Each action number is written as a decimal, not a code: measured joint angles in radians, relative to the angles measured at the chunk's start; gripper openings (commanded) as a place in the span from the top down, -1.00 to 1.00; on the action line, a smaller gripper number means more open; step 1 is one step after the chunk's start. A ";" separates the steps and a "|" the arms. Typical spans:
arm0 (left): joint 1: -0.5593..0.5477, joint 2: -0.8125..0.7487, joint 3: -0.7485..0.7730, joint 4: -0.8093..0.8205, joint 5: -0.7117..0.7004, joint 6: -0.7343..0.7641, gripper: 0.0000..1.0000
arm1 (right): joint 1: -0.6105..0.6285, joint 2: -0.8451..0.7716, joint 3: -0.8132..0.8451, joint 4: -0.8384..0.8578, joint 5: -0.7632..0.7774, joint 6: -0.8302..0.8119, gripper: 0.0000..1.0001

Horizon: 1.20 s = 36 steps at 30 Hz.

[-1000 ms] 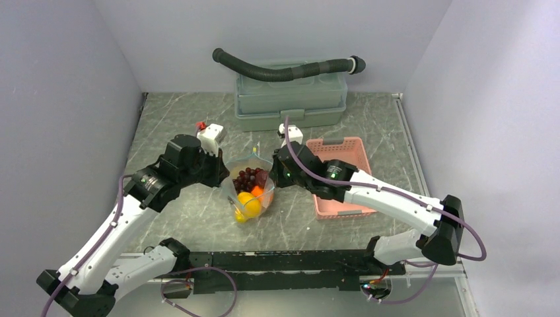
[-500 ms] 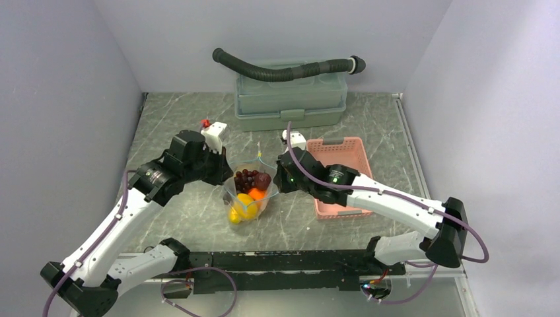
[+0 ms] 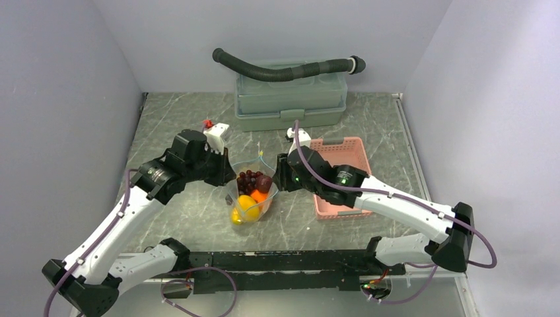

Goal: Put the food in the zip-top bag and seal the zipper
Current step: Adjust the zipper food storage bag at the center of the board.

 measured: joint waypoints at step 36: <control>0.000 -0.025 -0.015 -0.034 0.388 0.249 1.00 | 0.000 -0.368 -0.039 0.020 -0.339 -0.720 -0.22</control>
